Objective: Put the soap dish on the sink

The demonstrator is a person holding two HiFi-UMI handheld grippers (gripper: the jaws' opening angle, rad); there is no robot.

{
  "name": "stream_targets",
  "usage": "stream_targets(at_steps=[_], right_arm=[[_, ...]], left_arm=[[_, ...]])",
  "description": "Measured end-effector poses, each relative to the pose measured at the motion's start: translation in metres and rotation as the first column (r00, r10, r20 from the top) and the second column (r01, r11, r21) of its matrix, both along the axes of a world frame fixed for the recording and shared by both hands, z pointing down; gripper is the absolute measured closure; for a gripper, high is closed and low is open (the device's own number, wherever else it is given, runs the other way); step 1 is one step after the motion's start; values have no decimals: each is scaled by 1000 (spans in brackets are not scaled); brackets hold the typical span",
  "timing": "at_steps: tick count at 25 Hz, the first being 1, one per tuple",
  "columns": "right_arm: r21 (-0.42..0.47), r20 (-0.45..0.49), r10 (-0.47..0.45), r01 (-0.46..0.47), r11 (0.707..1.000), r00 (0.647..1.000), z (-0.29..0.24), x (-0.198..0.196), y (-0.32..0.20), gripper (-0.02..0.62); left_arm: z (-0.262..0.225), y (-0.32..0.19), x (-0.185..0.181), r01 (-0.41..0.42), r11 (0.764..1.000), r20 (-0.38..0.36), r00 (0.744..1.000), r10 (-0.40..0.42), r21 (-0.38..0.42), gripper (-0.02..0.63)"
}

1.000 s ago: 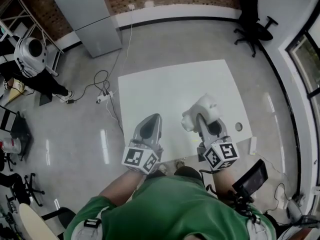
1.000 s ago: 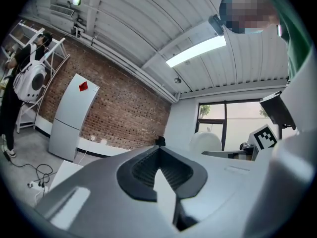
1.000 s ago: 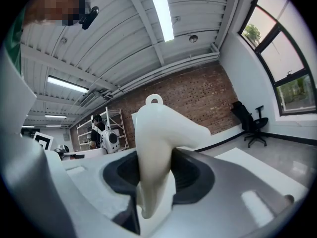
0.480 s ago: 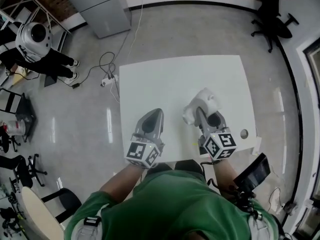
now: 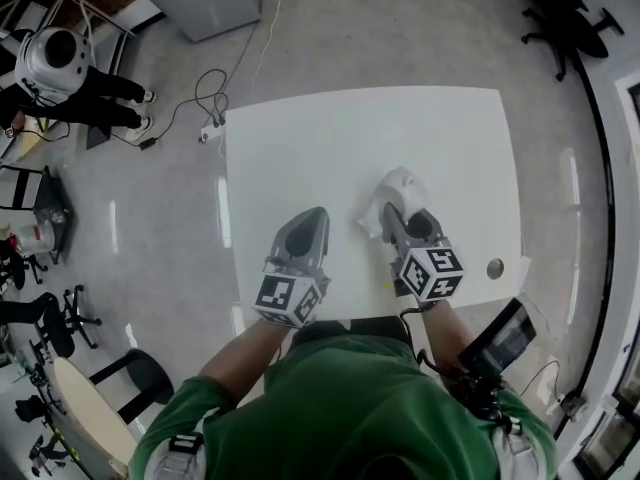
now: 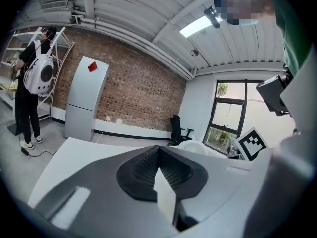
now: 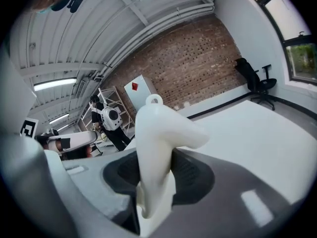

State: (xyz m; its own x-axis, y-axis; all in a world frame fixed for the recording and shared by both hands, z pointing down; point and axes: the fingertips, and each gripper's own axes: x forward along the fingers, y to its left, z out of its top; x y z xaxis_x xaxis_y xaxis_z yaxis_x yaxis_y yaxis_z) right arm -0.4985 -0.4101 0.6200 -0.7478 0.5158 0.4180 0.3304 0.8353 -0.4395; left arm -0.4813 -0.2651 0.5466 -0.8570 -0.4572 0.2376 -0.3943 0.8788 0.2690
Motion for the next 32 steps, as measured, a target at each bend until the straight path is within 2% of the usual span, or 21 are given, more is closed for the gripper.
stream_targets(at_steps=[10,21,26,32], right_arm=[[-17,-153,-44,42,999,987,62,-16,-3,451],[-153,-325,-88,40,987,942,95,-29,-2,445],[-138,-353,-84,37,990,932,96,-36,-5,439],[-70,-364,-76,54,996,928,102,-31,-4,436]], left_arm=[[44,-18,-18,-9,999,-91,996,6,-35,600],[54,-20,-31,3,998,-126,992,-11,-58,600],[55,-23,-38,3,998,-134,991,-12,-67,600],[63,-21,-34,-7,997,-146,989,-5,-82,600]])
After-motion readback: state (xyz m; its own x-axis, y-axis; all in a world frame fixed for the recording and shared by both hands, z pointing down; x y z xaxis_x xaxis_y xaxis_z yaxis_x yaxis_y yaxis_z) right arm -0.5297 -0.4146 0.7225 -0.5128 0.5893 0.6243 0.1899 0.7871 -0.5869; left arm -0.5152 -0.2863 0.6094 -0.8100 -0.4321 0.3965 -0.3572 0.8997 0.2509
